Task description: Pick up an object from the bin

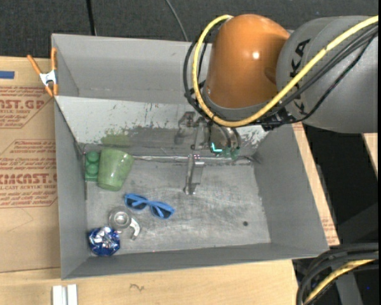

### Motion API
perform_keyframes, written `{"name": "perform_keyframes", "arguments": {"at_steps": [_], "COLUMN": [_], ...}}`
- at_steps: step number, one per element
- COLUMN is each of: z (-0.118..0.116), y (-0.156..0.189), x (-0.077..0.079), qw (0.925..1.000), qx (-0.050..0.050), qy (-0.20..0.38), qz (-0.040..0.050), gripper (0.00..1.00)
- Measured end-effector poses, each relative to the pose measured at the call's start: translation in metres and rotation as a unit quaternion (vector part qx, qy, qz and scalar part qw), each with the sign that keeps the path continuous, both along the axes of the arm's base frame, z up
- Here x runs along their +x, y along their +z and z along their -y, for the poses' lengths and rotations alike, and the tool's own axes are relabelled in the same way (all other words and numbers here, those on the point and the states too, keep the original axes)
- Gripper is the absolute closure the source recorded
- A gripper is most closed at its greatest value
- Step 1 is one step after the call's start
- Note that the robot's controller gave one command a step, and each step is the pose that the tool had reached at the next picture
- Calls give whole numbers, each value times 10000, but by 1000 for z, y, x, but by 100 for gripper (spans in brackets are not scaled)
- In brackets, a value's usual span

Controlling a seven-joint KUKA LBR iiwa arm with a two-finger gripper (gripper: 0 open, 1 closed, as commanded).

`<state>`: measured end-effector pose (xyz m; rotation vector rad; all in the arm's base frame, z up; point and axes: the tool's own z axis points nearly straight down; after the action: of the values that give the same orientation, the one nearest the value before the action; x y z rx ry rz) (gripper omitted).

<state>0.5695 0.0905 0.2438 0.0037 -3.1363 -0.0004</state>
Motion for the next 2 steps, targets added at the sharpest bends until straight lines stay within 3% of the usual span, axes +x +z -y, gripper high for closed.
{"name": "perform_keyframes", "arguments": {"at_steps": [1,2], "z": [-10,-10], "y": [-159,-154], "x": [-33,-30], "qw": [9998,9998], "qx": [-2,6], "qy": [-183,-190], "qz": [-16,27], "gripper": [0,100]}}
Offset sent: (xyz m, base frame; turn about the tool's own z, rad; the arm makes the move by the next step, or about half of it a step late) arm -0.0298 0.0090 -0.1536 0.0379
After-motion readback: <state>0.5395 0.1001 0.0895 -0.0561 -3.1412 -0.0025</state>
